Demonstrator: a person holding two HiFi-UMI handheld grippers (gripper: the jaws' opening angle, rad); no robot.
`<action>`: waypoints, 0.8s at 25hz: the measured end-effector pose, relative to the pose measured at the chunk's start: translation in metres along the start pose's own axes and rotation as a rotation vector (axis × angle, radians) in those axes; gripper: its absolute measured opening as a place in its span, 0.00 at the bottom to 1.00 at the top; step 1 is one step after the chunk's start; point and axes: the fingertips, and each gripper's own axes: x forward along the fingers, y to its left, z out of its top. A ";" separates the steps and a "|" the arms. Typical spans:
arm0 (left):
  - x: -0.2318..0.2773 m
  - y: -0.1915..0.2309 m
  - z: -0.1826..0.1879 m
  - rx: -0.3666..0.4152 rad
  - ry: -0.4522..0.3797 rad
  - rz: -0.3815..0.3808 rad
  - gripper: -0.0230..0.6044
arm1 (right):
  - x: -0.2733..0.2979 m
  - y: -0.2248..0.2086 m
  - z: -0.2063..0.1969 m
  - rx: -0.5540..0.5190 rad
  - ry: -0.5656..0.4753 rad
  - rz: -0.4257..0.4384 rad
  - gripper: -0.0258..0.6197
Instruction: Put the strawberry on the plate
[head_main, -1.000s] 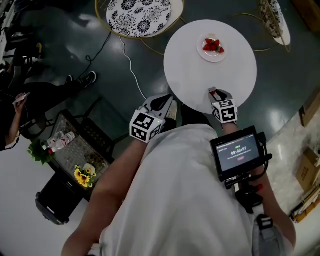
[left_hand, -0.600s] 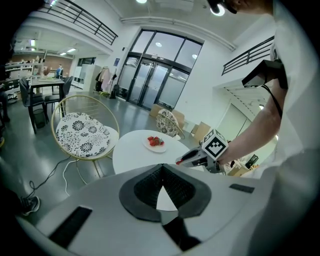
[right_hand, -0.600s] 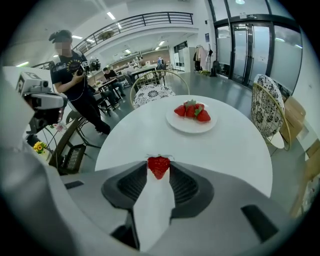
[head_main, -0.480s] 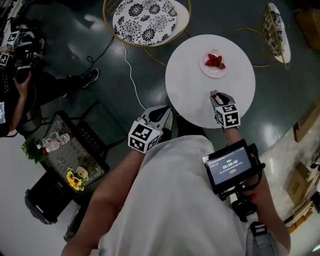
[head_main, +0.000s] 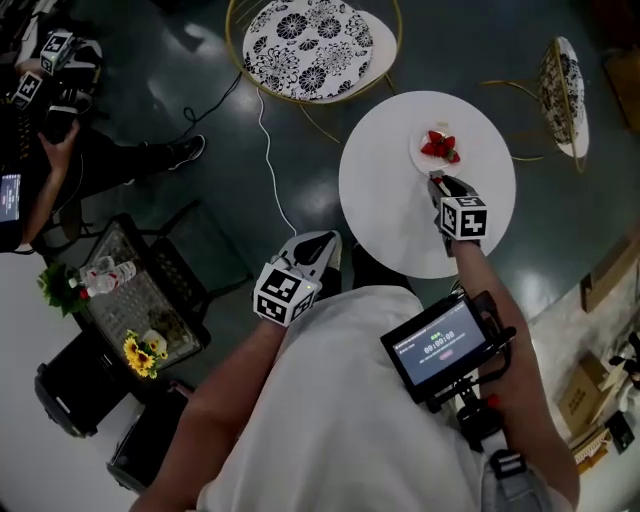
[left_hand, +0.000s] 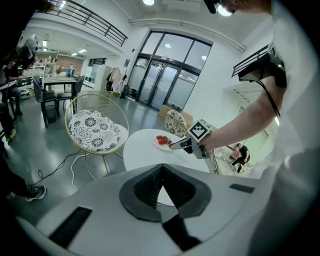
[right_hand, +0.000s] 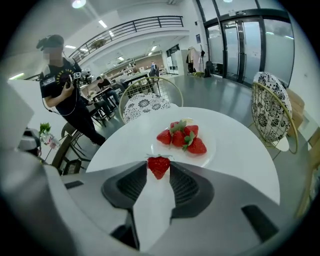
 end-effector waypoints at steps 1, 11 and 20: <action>-0.001 0.001 -0.001 -0.008 0.000 0.007 0.05 | 0.004 -0.004 0.003 0.010 0.001 -0.004 0.27; -0.007 0.009 -0.010 -0.062 0.002 0.071 0.05 | 0.033 -0.016 0.015 -0.011 0.044 -0.027 0.27; 0.000 0.007 -0.009 -0.059 0.003 0.068 0.05 | 0.032 -0.016 0.013 -0.012 0.033 -0.038 0.27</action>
